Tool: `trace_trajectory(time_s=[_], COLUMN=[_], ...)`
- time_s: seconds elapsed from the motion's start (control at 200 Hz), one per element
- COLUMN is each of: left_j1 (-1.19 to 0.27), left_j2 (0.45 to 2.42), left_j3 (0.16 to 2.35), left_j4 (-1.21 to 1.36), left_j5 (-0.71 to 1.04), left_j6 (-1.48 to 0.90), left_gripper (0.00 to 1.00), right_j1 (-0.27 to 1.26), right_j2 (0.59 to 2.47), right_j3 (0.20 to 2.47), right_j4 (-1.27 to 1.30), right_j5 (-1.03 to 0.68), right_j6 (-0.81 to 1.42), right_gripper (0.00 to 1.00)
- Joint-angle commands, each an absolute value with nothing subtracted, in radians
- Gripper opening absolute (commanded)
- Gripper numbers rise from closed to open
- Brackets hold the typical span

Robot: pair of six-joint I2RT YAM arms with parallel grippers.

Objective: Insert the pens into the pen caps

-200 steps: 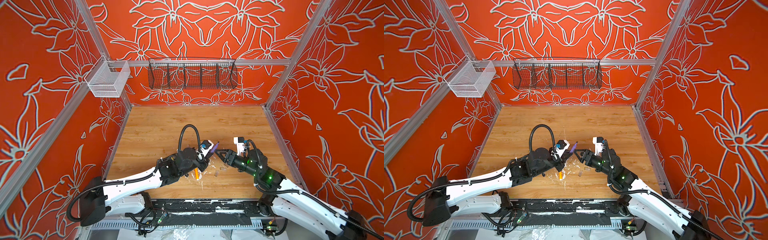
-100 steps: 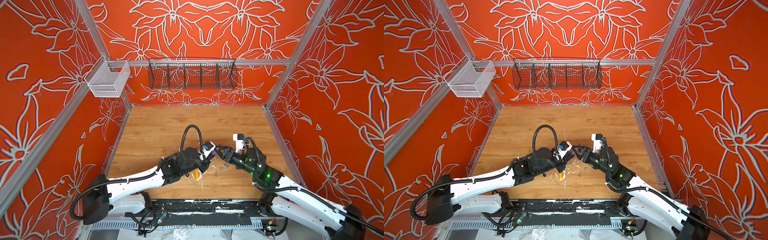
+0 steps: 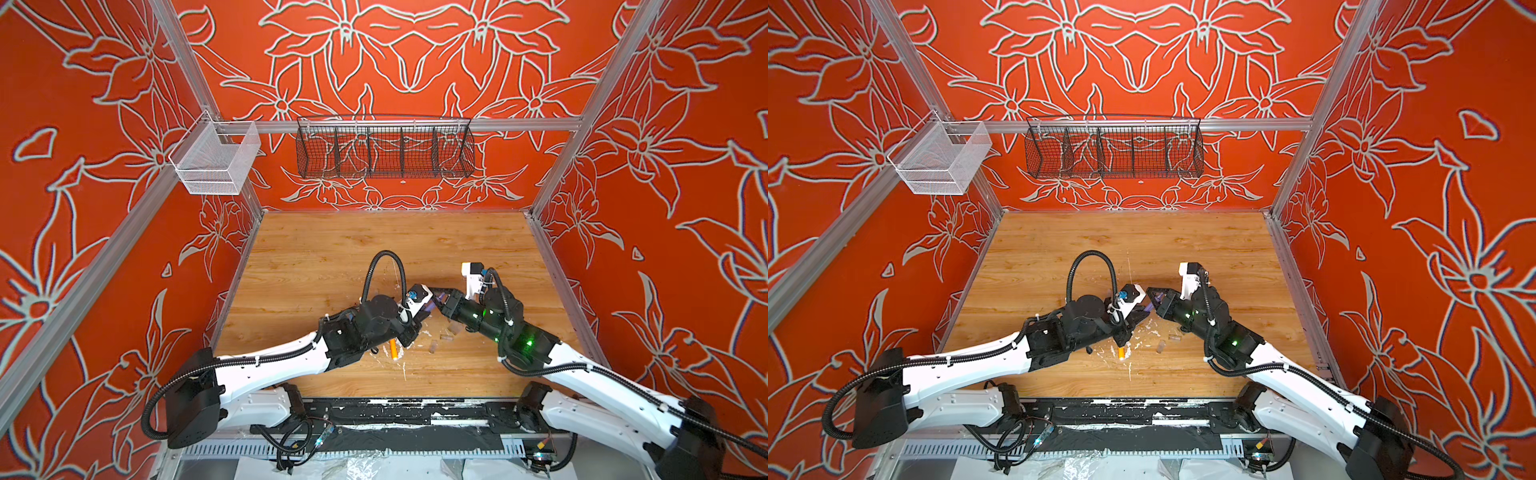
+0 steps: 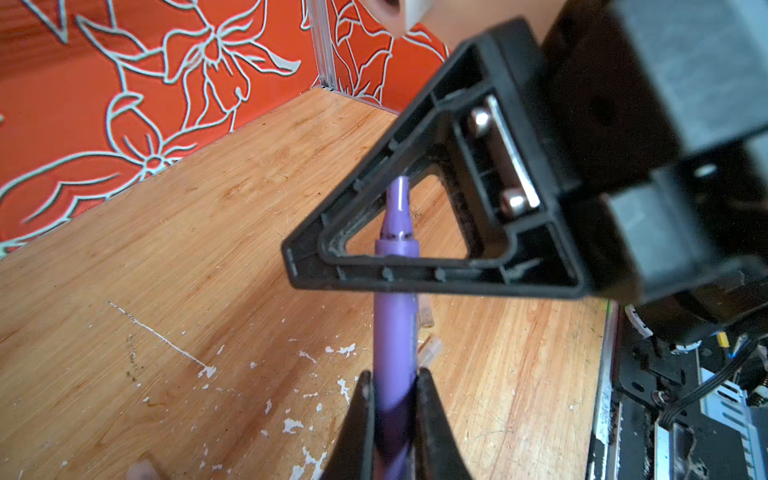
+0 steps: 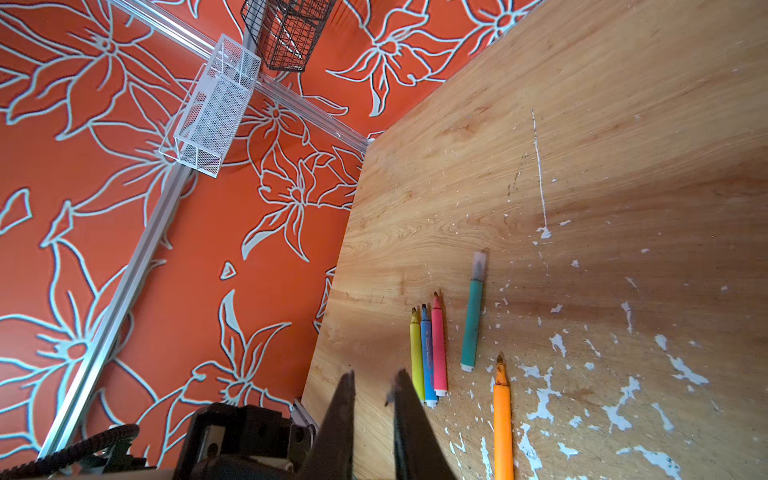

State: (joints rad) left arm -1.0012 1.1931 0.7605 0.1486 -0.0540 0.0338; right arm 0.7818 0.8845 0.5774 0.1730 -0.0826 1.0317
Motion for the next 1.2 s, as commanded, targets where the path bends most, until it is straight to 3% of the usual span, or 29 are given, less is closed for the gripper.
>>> trace_trajectory(time_s=[0.0, 0.07, 0.155, 0.571, 0.631, 0.776, 0.826, 0.946, 1.036, 1.196], left_j1=[-1.003, -1.003, -1.004, -1.003, -1.003, -1.003, -1.002, -0.978, -0.941, -0.886], left_j2=[1.191, 1.187, 1.187, 1.182, 1.182, 1.184, 1.185, 1.171, 1.158, 1.154], left_j3=[0.762, 0.755, 0.75, 0.745, 0.742, 0.746, 0.744, 0.723, 0.695, 0.692], left_j4=[0.185, 0.194, 0.202, 0.205, 0.209, 0.202, 0.204, 0.224, 0.261, 0.24], left_j5=[-0.048, -0.048, -0.045, -0.04, -0.038, -0.028, -0.033, -0.038, -0.092, -0.223], left_j6=[0.039, 0.037, 0.035, 0.039, 0.043, 0.049, 0.048, 0.02, -0.028, -0.133], left_gripper=[0.14, 0.26, 0.32, 0.35, 0.31, 0.0, 0.0, 0.0, 0.0, 0.0], right_j1=[0.812, 0.82, 0.833, 0.889, 0.888, 0.89, 0.891, 0.89, 0.89, 0.89], right_j2=[0.861, 0.851, 0.841, 0.838, 0.834, 0.827, 0.827, 0.803, 0.756, 0.658], right_j3=[0.59, 0.589, 0.598, 0.618, 0.62, 0.622, 0.623, 0.636, 0.675, 0.722], right_j4=[0.221, 0.224, 0.225, 0.223, 0.22, 0.21, 0.205, 0.151, -0.036, -0.353], right_j5=[-0.108, -0.102, -0.097, -0.029, -0.025, -0.012, -0.011, -0.003, 0.05, 0.151], right_j6=[1.09, 1.1, 1.101, 1.085, 1.082, 1.081, 1.076, 1.037, 0.991, 0.922], right_gripper=[0.03, 0.01, 0.0, 0.0, 0.0, 0.0, 0.0, 0.27, 0.43, 0.55])
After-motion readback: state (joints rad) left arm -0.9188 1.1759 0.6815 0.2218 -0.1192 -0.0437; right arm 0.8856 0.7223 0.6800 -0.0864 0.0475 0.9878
